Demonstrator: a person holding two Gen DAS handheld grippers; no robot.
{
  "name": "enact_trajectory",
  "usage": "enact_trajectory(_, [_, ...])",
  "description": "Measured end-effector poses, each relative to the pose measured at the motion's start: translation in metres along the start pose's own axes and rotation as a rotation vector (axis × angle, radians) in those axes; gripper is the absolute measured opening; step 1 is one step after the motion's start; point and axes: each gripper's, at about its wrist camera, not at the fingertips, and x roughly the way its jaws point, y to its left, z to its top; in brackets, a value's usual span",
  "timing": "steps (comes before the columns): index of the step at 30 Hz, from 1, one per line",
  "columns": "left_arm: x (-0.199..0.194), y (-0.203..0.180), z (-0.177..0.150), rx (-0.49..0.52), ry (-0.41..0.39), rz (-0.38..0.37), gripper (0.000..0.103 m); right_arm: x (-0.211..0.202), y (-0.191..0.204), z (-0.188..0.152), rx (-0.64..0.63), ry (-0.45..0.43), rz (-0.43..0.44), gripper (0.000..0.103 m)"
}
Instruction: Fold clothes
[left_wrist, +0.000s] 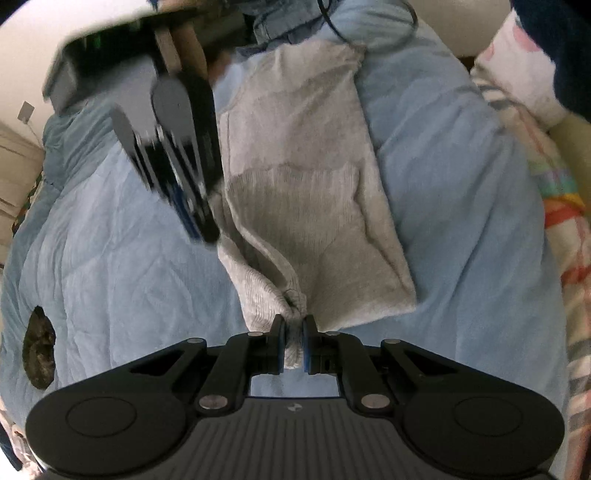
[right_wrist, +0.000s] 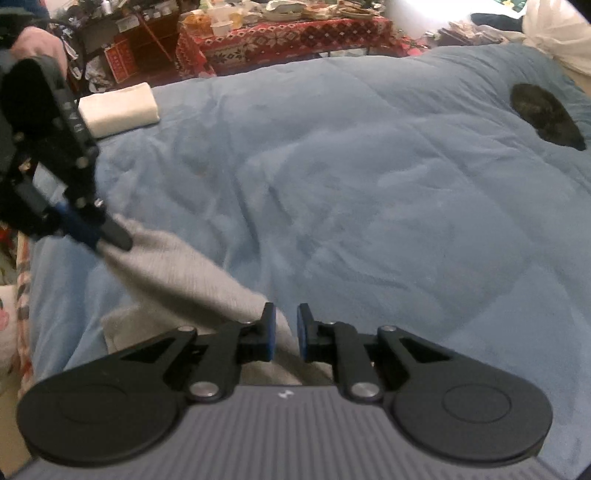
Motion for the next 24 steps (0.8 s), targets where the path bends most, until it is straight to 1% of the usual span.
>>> enact_trajectory(2, [-0.001,0.000,0.001,0.011,0.001,0.002,0.009,0.014,0.000,0.004,-0.023,0.027,0.047,0.013])
enact_trajectory(5, [-0.002,0.009,-0.001,-0.025,0.004,0.008,0.008,0.031,0.000,0.006,-0.054,0.081,0.095,0.013])
enact_trajectory(8, [0.003,0.026,-0.008,-0.112,0.007,0.014,0.008,0.039,-0.004,0.005,-0.055,0.109,0.132,0.013])
enact_trajectory(12, [0.023,0.058,-0.022,-0.242,0.023,0.006,0.008,0.048,-0.018,0.007,-0.030,0.149,0.174,0.015])
enact_trajectory(14, [0.036,0.074,-0.028,-0.301,0.029,0.000,0.008,0.054,-0.028,0.009,-0.008,0.174,0.211,0.015])
enact_trajectory(17, [0.048,0.100,-0.037,-0.381,0.018,-0.020,0.008,0.064,-0.043,0.013,0.019,0.195,0.268,0.016])
enact_trajectory(19, [0.050,0.114,-0.041,-0.417,-0.001,-0.042,0.008,0.068,-0.050,0.018,0.008,0.183,0.266,0.017])
enact_trajectory(22, [0.048,0.118,-0.041,-0.399,-0.003,-0.064,0.008,0.074,-0.060,0.029,-0.019,0.155,0.256,0.017])
enact_trajectory(24, [0.047,0.117,-0.040,-0.380,0.001,-0.076,0.008,0.078,-0.066,0.036,-0.017,0.133,0.285,0.017])
